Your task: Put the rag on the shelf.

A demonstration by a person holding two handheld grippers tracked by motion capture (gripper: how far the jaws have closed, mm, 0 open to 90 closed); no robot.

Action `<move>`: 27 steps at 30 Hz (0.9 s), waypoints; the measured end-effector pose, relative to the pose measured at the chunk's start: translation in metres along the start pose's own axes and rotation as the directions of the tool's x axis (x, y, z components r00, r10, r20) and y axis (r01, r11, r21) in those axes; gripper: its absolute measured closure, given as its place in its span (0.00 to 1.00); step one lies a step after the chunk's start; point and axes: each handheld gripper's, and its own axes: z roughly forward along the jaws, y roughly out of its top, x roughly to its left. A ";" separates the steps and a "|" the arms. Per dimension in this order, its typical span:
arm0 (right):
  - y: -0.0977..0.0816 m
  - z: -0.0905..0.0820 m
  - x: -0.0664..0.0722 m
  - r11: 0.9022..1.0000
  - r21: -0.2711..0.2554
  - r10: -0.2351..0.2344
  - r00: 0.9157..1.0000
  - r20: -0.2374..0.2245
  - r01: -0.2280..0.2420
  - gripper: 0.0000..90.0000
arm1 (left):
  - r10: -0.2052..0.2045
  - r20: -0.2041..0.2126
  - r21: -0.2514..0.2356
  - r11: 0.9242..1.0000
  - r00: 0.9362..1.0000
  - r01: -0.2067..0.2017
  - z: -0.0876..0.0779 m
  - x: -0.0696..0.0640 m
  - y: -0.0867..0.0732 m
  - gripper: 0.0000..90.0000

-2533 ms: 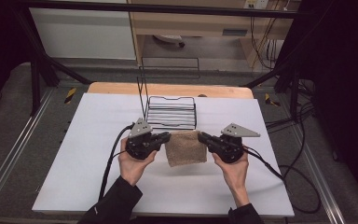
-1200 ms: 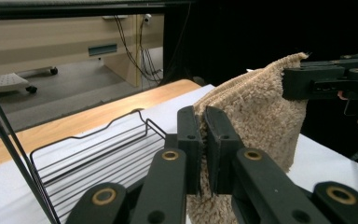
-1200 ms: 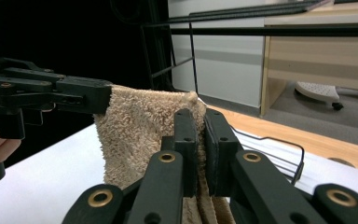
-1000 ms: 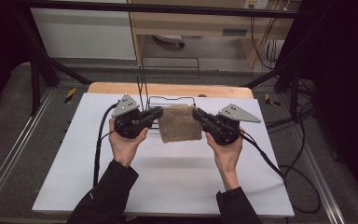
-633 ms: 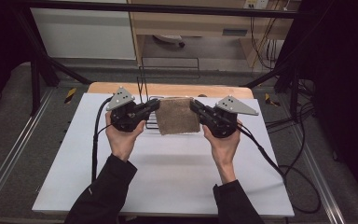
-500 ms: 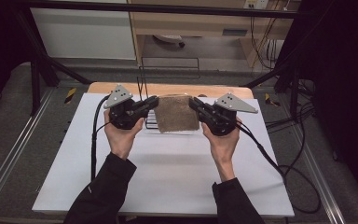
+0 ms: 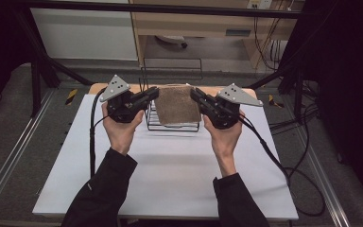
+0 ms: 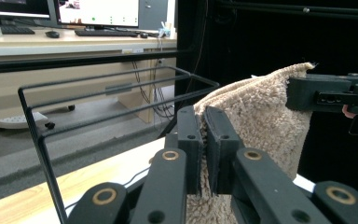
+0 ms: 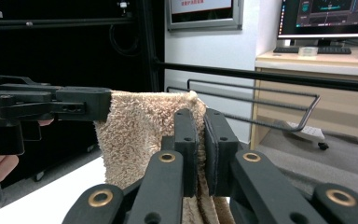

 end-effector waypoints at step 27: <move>0.041 0.016 -0.001 0.997 -0.066 -0.030 0.999 0.036 0.032 0.95 | 0.017 -0.025 -0.058 0.998 1.000 -0.019 0.008 0.013 0.042 0.95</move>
